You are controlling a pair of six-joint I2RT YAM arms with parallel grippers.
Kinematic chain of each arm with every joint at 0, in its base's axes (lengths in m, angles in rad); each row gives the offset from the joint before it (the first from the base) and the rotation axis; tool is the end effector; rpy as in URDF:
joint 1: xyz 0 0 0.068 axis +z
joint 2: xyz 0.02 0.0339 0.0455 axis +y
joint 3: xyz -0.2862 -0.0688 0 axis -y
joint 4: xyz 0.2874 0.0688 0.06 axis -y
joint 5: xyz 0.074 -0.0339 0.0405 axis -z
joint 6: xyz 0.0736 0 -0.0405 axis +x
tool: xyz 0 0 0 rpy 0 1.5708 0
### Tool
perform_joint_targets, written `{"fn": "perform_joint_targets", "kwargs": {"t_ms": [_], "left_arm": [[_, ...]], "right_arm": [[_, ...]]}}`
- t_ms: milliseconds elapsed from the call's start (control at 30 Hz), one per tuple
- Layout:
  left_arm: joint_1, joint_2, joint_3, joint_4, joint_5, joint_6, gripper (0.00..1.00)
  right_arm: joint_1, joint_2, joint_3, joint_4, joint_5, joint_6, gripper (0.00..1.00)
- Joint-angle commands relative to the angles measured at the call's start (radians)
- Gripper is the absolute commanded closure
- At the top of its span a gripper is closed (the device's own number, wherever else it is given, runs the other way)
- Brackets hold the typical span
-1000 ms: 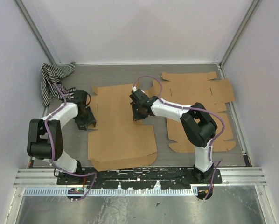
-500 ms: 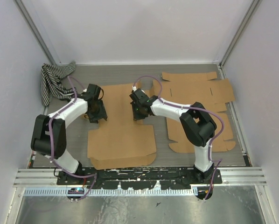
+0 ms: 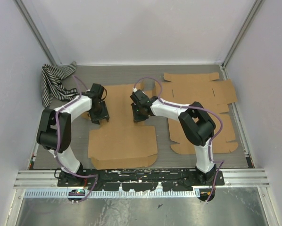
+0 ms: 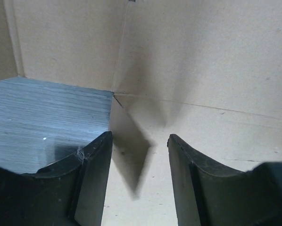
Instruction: Fold the paper box
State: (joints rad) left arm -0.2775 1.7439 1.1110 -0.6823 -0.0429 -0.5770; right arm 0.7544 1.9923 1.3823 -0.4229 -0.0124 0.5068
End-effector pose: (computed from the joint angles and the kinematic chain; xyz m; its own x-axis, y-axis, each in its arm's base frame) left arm 0.3604 -0.0994 0.1311 -0.9235 -0.3036 -0.2345 -0.2869 0.9524 -0.1031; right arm 0.3511 0.3312 0.1324 -0.8818 -0.1627 -0.4428 -0.2990 0.9187 0.2580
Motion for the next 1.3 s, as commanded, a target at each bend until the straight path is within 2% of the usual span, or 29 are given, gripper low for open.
{"fn": "perform_joint_targets", "kwargs": {"t_ms": [0,233,400,567,833,933,1067,1267], "left_arm": [[-0.001,-0.076,0.079,-0.058,-0.037,0.022,0.42],[0.001,-0.142,0.220,-0.167,-0.100,0.056,0.40],[0.020,-0.085,0.340,-0.196,-0.149,0.089,0.39],[0.098,0.098,0.549,-0.232,-0.123,0.101,0.39],[0.146,0.492,1.105,-0.428,-0.108,0.180,0.40],[0.148,0.581,1.245,-0.473,-0.089,0.201,0.40],[0.151,0.647,1.322,-0.488,-0.085,0.209,0.40],[0.159,0.695,1.323,-0.493,-0.088,0.208,0.41]], "right_arm": [[-0.002,-0.065,0.035,-0.018,0.013,-0.013,0.73],[-0.002,-0.161,0.130,-0.118,0.123,-0.047,0.52],[-0.017,-0.235,0.160,-0.163,0.220,-0.076,0.47],[-0.092,-0.287,0.123,-0.165,0.272,-0.093,0.45],[-0.186,-0.349,0.049,-0.163,0.199,-0.120,0.45],[-0.196,-0.359,0.047,-0.169,0.182,-0.129,0.45],[-0.200,-0.368,0.045,-0.174,0.165,-0.134,0.46],[-0.205,-0.379,0.044,-0.174,0.155,-0.136,0.46]]}}
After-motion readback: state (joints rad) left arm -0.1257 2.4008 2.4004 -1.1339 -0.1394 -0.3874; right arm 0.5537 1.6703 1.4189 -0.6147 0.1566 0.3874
